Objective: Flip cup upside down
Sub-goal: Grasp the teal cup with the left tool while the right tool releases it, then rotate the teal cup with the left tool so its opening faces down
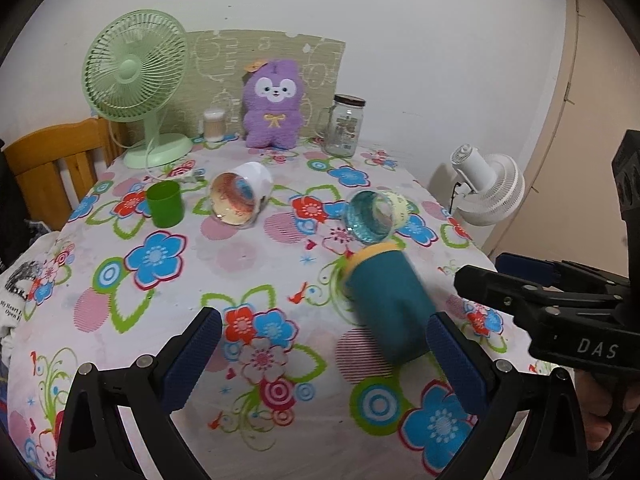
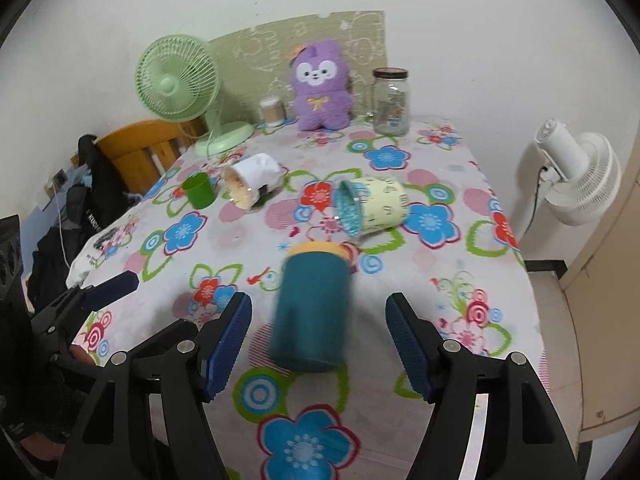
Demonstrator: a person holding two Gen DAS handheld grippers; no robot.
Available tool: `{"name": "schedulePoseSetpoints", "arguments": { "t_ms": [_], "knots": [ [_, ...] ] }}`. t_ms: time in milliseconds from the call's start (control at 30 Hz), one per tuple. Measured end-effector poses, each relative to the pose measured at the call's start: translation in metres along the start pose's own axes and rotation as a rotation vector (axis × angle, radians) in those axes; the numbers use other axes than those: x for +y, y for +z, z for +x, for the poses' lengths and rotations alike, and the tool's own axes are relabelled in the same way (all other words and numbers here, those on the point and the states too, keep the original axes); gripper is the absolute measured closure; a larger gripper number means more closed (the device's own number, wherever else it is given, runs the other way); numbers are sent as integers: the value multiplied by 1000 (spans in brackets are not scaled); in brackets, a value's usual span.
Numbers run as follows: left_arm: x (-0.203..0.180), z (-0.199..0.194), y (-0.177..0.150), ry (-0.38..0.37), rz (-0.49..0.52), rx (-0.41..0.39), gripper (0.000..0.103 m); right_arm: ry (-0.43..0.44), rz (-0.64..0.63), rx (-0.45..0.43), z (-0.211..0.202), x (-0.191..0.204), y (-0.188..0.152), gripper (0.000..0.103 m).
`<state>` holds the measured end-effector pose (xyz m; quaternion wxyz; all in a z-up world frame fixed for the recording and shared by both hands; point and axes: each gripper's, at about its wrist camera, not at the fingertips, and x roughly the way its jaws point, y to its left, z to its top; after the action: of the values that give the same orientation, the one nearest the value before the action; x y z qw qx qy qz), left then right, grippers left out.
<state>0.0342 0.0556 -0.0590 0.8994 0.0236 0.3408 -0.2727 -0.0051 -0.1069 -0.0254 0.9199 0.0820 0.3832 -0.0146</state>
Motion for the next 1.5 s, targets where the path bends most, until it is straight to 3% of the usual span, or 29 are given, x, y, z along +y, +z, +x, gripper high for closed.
{"name": "schedulePoseSetpoints", "arguments": {
  "t_ms": [67,267,433,700,1067,1233,1367,1500],
  "knots": [
    [-6,2,1,0,-2,-12,0,-16,8,-19,-6,-7,-2,20],
    [-29,19,6,-12,23,-9,0,-30,54,-54,-18,-36,-14,19],
    [-47,40,4,-29,41,12,0,-71,104,-35,-20,-65,-27,19],
    [-61,80,3,-20,31,107,0,-90,189,-39,-27,-97,-42,19],
    [-57,115,-4,10,-8,204,0,-69,206,-48,-28,-105,-47,19],
    [-57,123,-12,-6,6,245,11,-65,209,-56,-30,-107,-48,19],
    [-59,122,-11,-8,30,235,30,-62,218,-57,-31,-108,-48,19],
    [-54,120,-10,1,18,226,32,-58,212,-62,-33,-104,-48,19]
  ]
}}
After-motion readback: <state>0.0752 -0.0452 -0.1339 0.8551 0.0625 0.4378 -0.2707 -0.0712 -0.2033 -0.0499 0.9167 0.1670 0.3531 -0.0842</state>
